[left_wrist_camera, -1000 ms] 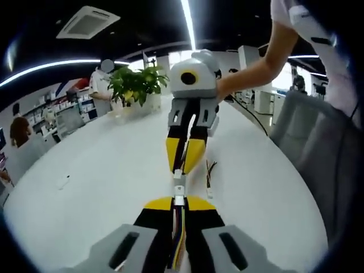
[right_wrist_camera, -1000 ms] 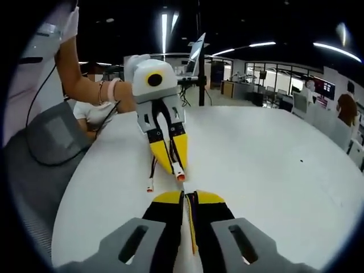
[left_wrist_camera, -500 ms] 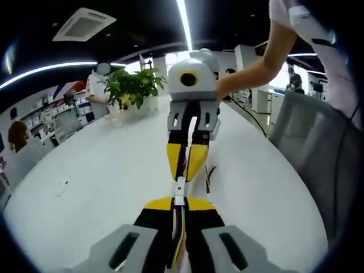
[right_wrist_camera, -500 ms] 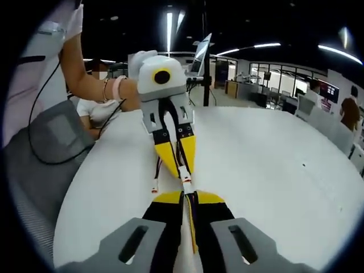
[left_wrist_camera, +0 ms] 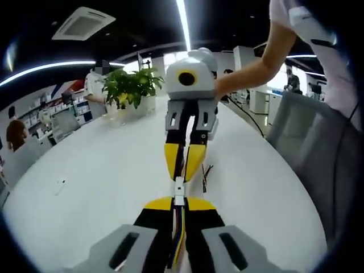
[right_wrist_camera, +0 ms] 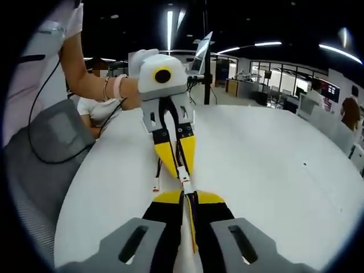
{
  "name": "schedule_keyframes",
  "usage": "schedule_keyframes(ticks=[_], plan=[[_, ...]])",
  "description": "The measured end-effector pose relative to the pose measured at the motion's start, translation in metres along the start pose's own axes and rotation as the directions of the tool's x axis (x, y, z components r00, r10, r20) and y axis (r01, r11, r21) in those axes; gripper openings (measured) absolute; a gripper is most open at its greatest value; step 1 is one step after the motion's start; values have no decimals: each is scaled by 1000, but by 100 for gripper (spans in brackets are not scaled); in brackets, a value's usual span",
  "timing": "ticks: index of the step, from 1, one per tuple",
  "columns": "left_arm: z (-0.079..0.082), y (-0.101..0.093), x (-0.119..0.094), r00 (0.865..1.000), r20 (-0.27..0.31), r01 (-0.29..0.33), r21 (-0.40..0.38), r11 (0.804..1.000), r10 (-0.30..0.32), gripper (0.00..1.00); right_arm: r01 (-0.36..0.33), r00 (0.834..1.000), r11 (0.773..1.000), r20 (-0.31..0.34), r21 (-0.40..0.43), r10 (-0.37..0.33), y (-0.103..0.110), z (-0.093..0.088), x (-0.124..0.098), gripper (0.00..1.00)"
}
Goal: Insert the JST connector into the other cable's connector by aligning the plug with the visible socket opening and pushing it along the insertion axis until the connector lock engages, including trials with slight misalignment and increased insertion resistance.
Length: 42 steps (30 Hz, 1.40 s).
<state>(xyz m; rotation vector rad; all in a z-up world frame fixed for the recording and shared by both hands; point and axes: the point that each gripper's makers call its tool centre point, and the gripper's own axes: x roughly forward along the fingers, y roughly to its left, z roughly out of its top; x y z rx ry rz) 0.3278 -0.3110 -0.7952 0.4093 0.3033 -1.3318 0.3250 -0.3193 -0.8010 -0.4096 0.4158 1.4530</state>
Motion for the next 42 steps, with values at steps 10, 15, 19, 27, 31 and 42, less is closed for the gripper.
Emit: schedule_keyframes(ticks=[10,15,19,27,31,42], plan=[[0,-3,4,1000,-8,12,19,1000,-12,0,-14,1000,1000,-9,-20,14,3,0,3,4],[-1,-4,5,1000,-10,17,31,999,-17,0,-12,1000,999,-17,-35,12,4,-1,3,3],[1,-4,4,1000,-3,13,59,998,-13,0,-12,1000,999,-12,-47,11,3,1,2,3],[4,-3,3,1000,6,7,82,997,-8,0,-11,1000,999,-2,-49,11,3,5,2,3],[7,-3,2,1000,7,1,100,995,-1,0,-7,1000,1000,18,-16,8,2,9,1,2],[1,-3,4,1000,-17,11,109,994,-9,0,-14,1000,1000,5,-19,14,2,5,6,2]])
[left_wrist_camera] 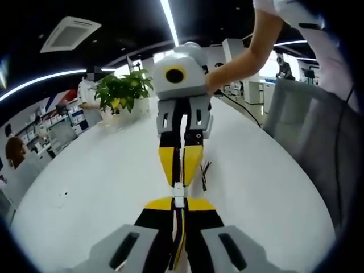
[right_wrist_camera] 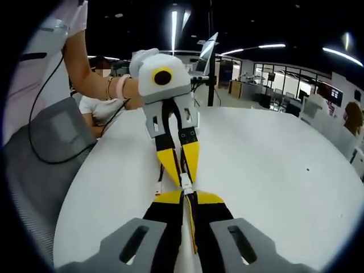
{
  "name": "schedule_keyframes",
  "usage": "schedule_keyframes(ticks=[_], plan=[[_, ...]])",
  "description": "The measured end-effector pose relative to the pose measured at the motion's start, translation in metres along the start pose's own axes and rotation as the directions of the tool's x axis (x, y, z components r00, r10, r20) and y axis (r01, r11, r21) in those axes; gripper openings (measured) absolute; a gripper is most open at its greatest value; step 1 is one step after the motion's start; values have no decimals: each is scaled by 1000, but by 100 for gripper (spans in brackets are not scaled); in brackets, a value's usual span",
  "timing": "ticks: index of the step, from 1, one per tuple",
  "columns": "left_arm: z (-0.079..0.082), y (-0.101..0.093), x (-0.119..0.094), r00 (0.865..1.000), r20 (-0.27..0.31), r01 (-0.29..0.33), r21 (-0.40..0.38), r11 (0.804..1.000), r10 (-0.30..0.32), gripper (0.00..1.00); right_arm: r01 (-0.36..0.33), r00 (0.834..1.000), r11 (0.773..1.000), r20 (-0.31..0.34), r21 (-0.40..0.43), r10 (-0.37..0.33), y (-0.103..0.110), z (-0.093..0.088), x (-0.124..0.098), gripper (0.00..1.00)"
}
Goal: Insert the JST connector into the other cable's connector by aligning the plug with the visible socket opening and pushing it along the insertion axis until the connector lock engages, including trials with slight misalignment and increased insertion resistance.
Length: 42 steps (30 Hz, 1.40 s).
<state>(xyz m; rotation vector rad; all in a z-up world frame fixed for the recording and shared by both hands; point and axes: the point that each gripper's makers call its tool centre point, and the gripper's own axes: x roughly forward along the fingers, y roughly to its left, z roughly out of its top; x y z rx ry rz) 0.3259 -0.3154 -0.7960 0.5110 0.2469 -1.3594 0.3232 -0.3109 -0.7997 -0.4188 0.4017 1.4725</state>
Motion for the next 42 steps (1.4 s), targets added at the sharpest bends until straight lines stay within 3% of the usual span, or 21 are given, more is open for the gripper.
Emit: schedule_keyframes(ticks=[23,26,28,42], plan=[[-28,4,15,999,-46,2,-25,1000,-3,0,12,1000,999,-12,38,-11,-5,-23,16,3],[-24,2,18,1000,-20,11,-45,999,-12,0,-5,1000,999,9,43,4,-1,-20,21,3],[-29,2,22,998,-56,11,-13,1000,-12,0,1,1000,1000,-21,12,0,-2,-24,25,3],[-36,0,24,998,-56,16,-39,999,-18,0,3,1000,999,-13,37,-2,-2,-29,28,3]])
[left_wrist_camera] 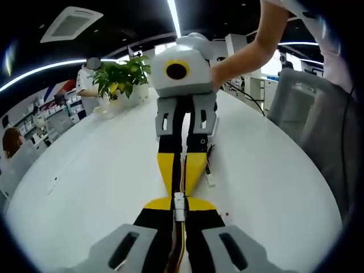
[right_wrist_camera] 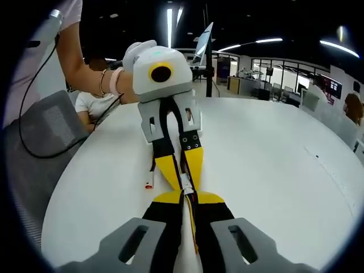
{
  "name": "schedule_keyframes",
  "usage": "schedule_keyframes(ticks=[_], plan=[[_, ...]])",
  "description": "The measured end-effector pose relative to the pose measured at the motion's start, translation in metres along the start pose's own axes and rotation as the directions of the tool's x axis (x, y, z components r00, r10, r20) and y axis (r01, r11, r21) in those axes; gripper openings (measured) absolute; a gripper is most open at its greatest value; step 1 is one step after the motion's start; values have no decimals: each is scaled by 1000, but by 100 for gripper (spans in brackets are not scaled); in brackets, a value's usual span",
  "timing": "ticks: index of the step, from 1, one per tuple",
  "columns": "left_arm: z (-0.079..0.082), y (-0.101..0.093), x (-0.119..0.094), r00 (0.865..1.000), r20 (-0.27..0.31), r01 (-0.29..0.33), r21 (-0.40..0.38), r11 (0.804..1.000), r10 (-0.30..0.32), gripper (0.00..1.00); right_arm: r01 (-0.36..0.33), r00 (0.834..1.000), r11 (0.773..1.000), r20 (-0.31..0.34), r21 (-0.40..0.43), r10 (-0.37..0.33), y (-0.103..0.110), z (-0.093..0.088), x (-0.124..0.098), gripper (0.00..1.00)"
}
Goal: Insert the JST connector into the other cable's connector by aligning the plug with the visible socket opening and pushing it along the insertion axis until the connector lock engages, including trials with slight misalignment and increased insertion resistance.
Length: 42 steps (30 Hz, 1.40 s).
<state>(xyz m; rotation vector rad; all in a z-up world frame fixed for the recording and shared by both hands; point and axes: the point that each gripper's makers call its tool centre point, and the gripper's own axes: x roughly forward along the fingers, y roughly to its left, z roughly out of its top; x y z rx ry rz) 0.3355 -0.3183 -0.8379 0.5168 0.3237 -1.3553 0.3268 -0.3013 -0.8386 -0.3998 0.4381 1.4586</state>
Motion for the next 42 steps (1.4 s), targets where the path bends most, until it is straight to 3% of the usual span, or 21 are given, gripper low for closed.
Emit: schedule_keyframes(ticks=[8,16,23,37,42], plan=[[-4,2,2,1000,4,-12,-64,998,13,1,10,1000,1000,-2,8,-10,-1,-3,1,3],[-4,6,-1,999,4,-35,-75,997,36,6,37,999,999,-8,29,-37,-5,-6,0,4],[-6,8,-6,998,-7,-57,-82,995,56,13,48,999,999,-18,19,-48,-6,-8,1,13],[26,23,-38,986,44,-158,-51,986,161,27,121,992,992,47,-25,-120,-14,22,-25,33],[34,22,-52,978,26,-207,-13,978,207,43,153,987,987,55,-40,-150,-12,32,-39,33]])
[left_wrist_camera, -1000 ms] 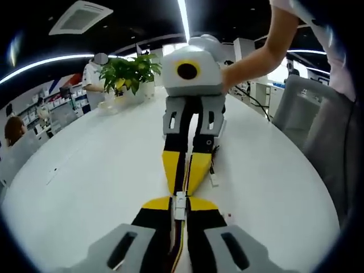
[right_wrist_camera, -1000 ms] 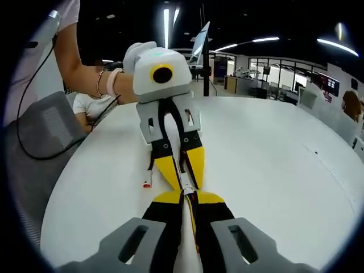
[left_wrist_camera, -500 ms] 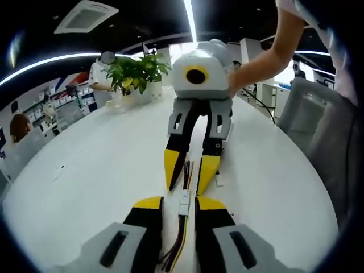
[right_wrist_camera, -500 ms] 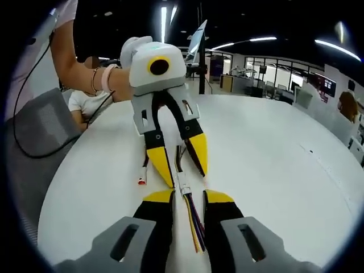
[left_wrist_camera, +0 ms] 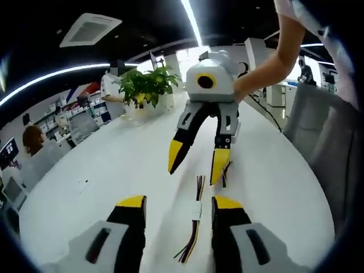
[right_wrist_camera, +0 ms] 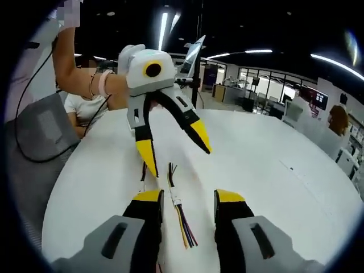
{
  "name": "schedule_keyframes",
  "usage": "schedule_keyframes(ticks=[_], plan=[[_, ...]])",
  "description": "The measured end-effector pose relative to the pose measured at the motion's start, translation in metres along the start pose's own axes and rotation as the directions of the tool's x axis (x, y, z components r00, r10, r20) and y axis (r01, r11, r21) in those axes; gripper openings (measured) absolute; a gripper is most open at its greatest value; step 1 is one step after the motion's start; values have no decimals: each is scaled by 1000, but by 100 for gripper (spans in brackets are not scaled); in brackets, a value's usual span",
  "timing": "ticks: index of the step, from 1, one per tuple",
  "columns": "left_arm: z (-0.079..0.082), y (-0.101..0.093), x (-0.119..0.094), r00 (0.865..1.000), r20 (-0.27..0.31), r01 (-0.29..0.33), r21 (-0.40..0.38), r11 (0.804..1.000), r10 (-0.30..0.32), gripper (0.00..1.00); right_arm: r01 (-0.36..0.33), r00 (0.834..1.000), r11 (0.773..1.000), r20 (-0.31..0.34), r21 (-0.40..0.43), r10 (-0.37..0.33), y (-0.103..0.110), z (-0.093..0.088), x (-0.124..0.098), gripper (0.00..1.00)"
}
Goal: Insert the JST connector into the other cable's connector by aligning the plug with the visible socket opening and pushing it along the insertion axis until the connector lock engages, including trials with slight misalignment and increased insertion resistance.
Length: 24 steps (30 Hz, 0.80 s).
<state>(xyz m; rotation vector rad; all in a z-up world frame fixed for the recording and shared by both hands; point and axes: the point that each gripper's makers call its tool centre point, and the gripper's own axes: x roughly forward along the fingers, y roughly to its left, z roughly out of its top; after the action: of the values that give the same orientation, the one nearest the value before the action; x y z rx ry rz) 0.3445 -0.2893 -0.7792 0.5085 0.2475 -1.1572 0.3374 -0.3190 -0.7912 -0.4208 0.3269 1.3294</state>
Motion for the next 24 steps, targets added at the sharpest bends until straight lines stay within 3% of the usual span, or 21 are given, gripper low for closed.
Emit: schedule_keyframes(ticks=[3,7,15,24], plan=[[5,-5,-9,1000,3,-1,5,1000,1,43,22,1000,1000,6,-13,-21,0,7,-9,37],[8,-12,-19,1000,-6,5,27,1000,-4,41,10,1000,1000,9,-23,-10,7,9,-17,35],[4,-36,-23,999,-18,47,46,998,-47,34,-37,999,998,-32,-44,35,27,-6,-19,30],[-16,-60,-15,997,-24,74,-33,997,-75,30,-77,995,997,-69,-25,75,41,-30,-13,23]])
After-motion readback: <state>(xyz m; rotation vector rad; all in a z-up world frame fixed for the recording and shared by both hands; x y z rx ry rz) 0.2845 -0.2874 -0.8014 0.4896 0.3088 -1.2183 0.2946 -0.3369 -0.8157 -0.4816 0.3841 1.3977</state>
